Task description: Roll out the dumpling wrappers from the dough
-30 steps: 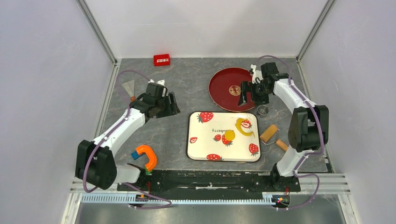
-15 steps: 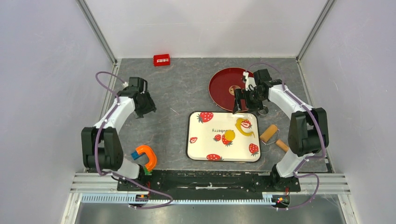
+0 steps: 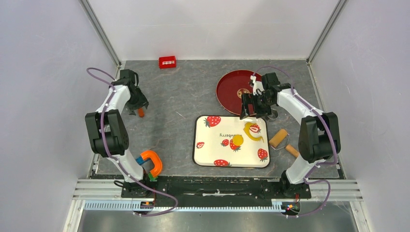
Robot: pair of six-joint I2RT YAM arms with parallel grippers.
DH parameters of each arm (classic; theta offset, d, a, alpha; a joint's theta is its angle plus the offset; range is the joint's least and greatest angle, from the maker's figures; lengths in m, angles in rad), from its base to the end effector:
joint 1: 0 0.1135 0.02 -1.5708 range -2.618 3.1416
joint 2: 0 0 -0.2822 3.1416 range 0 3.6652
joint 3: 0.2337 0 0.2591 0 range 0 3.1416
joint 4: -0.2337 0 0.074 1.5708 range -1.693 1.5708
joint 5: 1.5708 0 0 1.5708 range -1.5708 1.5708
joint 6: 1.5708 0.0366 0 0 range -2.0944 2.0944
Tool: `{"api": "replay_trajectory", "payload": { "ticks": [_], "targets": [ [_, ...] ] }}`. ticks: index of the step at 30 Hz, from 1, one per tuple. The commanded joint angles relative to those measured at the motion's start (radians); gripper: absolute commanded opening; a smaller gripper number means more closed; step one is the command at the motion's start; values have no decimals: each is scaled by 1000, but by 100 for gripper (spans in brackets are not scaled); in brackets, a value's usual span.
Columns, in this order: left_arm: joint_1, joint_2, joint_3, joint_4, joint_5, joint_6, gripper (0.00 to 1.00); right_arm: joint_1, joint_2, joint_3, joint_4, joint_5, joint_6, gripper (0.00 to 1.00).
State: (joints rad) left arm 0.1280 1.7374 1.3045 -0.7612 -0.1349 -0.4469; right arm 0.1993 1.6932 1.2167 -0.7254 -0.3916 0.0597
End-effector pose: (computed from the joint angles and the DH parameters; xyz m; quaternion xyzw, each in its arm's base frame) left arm 0.3578 0.0510 0.2380 -0.2900 0.9363 0.0357 0.1950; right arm 0.3352 0.0820 0.2307 -0.1028 0.9594 0.2129 0.1537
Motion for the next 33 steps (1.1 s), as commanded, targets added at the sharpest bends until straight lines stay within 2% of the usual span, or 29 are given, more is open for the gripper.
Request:
{"api": "replay_trajectory", "payload": {
  "ticks": [1,16,17,20,24,25,29,33],
  "targets": [
    [35,79,108,-42,-26,72,65,6,-30,-2,17,-13,3,98],
    [70,342,255,-81,23,159,57,9,32,66,-15,-11,6,98],
    [70,356,261,-81,29,164,55,9,35,70,-17,-11,5,98],
    [70,380,269,-83,38,176,36,9,39,78,-21,-9,5,98],
    [70,380,260,-86,55,192,5,9,43,94,-23,-7,5,98],
    [70,373,254,-86,61,197,2,9,47,100,-26,-7,5,98],
    [68,322,202,-79,117,215,2,9,64,129,-34,-12,0,98],
    [66,233,107,-52,243,252,2,9,75,156,-43,-11,-6,98]
  ]
}}
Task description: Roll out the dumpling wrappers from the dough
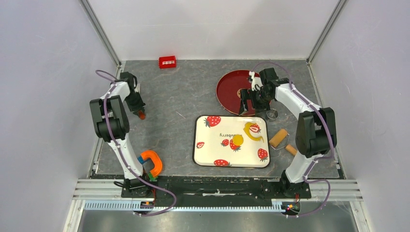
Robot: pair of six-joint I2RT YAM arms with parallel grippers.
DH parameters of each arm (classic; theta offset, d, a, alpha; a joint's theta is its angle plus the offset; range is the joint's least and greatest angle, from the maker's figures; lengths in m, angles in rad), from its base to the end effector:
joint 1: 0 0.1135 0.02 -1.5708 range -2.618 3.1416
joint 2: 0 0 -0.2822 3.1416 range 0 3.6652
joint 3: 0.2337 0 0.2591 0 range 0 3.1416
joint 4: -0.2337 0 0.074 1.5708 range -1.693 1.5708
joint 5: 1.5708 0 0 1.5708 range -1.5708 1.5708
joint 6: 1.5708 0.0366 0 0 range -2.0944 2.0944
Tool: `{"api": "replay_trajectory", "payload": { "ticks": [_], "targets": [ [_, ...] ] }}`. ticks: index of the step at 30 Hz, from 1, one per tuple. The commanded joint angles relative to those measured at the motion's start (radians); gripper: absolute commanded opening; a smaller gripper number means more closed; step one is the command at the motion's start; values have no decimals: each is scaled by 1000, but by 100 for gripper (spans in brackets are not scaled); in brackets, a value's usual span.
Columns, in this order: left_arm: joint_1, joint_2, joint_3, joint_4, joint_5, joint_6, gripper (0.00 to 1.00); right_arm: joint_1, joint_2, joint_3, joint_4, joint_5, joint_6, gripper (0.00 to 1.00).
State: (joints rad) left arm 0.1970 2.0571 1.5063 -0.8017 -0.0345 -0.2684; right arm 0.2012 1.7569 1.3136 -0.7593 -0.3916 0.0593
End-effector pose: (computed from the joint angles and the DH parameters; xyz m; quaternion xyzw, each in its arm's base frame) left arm 0.4136 0.0838 0.1742 -0.2310 0.9667 0.0132 0.1095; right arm 0.3543 0.0865 0.2363 -0.1039 0.9594 0.2130 0.1532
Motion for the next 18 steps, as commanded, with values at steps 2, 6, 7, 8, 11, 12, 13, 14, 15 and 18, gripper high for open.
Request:
{"api": "replay_trajectory", "payload": {
  "ticks": [2,6,7,8,11,12,13,14,15,18],
  "targets": [
    [-5,-131,-151,-2,192,70,2,8,13,64,-10,-13,-7,98],
    [-41,-234,-295,41,243,33,2,13,12,61,-14,-14,-10,98],
    [-60,-260,-323,48,247,27,2,13,9,57,-14,-14,-12,98],
    [-87,-276,-349,50,240,23,2,14,7,54,-14,-14,-13,98],
    [-184,-312,-408,51,207,12,2,18,-2,43,-13,-15,-17,98],
    [-241,-322,-425,55,199,2,2,19,-8,40,-13,-14,-19,98],
    [-284,-330,-440,60,197,-9,2,20,-10,36,-12,-14,-20,98],
    [-333,-336,-448,58,178,-16,2,20,-14,34,-12,-14,-21,98],
    [-372,-343,-457,55,150,-33,2,22,-17,31,-12,-15,-24,98],
    [-458,-376,-490,53,85,-90,2,24,-32,19,-9,-14,-24,98]
  ]
}}
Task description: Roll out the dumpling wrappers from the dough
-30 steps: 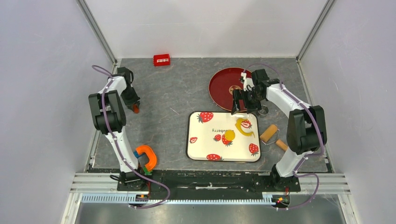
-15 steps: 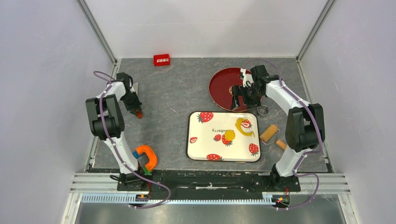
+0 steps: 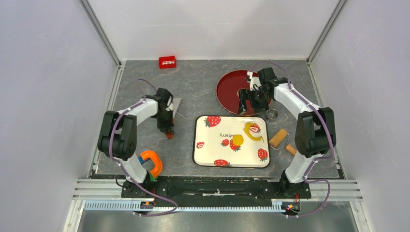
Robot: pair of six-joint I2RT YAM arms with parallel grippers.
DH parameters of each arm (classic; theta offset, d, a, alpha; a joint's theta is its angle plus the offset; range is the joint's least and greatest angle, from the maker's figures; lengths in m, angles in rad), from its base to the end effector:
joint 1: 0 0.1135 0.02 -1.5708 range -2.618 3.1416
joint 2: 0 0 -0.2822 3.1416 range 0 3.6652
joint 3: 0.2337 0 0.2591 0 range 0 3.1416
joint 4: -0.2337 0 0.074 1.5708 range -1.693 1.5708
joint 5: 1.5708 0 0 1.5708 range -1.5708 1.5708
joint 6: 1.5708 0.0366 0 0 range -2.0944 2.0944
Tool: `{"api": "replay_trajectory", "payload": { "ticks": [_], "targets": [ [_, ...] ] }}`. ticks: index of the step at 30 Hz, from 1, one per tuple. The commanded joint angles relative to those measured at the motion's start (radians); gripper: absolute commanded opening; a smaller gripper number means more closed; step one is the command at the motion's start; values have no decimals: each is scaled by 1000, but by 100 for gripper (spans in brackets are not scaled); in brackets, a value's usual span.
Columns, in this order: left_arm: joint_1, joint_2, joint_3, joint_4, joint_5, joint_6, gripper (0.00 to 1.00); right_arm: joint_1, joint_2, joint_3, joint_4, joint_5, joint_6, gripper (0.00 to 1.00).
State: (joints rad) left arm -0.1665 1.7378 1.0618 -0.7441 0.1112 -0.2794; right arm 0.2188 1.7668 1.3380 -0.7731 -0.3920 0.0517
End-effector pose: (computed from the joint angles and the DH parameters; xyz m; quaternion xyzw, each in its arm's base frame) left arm 0.3126 -0.0567 0.1718 -0.0520 0.9943 -0.0707 0.0610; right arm 0.3562 0.0935 0.2395 -0.1161 0.9579 0.2139 0.1524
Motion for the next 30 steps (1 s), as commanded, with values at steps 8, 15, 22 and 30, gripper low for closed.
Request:
{"api": "replay_trajectory", "payload": {
  "ticks": [8,15,22,30],
  "targets": [
    [-139,-170,-98,22,-105,-81,39,9,-64,-36,17,-15,-16,98],
    [-140,-111,-39,22,-107,12,53,10,-64,-28,15,-16,-19,98],
    [-142,-10,22,35,-132,35,48,11,-73,-49,16,-13,-21,98],
    [-149,43,26,25,-168,34,44,11,-78,-52,17,-9,-21,98]
  ]
}}
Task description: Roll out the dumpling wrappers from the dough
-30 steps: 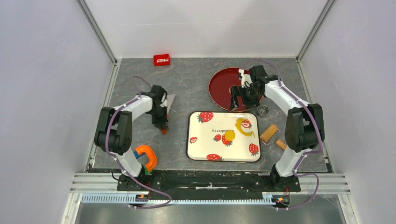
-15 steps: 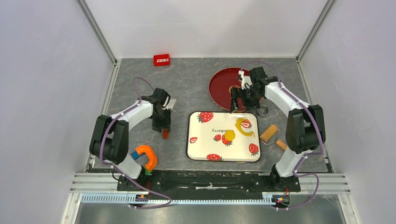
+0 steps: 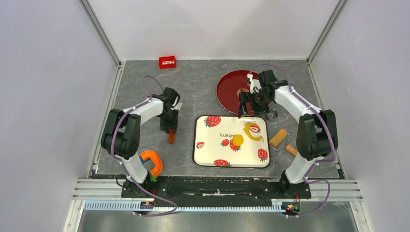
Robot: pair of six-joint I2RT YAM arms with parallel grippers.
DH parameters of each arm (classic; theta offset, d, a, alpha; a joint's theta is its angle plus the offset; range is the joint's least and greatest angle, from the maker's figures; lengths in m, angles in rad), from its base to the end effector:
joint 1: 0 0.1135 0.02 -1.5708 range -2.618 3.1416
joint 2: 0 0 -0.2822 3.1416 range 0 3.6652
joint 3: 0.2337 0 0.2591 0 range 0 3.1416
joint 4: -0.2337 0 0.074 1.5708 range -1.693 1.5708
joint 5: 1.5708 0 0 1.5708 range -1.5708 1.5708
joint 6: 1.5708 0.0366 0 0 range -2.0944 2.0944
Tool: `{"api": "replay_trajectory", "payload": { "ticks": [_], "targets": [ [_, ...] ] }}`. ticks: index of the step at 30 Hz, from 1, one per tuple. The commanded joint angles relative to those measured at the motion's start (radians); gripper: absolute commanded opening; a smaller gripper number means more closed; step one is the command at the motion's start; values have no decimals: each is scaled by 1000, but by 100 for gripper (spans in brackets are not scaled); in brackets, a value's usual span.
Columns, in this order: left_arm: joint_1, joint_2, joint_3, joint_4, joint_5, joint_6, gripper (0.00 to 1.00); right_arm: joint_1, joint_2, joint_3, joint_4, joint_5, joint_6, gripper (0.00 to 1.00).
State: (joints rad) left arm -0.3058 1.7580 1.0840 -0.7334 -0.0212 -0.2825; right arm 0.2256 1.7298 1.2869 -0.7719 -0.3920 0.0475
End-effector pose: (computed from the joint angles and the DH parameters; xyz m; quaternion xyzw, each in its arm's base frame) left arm 0.3101 -0.0971 0.1712 0.0108 0.9966 -0.0136 0.0812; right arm 0.3436 0.0932 0.2373 -0.1202 0.9585 0.2135 0.1460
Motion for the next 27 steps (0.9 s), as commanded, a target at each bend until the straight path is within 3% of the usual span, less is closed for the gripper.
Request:
{"api": "replay_trajectory", "payload": {
  "ticks": [1,4,5,14,22,27],
  "targets": [
    [-11,22,-4,16,-35,41,39,3,-39,1,17,-10,-17,98],
    [-13,14,-16,10,-24,54,4,4,-31,12,17,-14,-17,98],
    [-14,8,-16,9,-23,54,2,4,-29,18,14,-15,-19,98],
    [-14,-190,70,9,-51,88,2,4,-39,56,12,-7,-28,98],
    [-12,-365,121,101,-51,199,2,3,-63,109,16,-13,3,98],
    [-11,-397,152,113,96,280,2,-3,-75,172,15,-45,30,98]
  ]
}}
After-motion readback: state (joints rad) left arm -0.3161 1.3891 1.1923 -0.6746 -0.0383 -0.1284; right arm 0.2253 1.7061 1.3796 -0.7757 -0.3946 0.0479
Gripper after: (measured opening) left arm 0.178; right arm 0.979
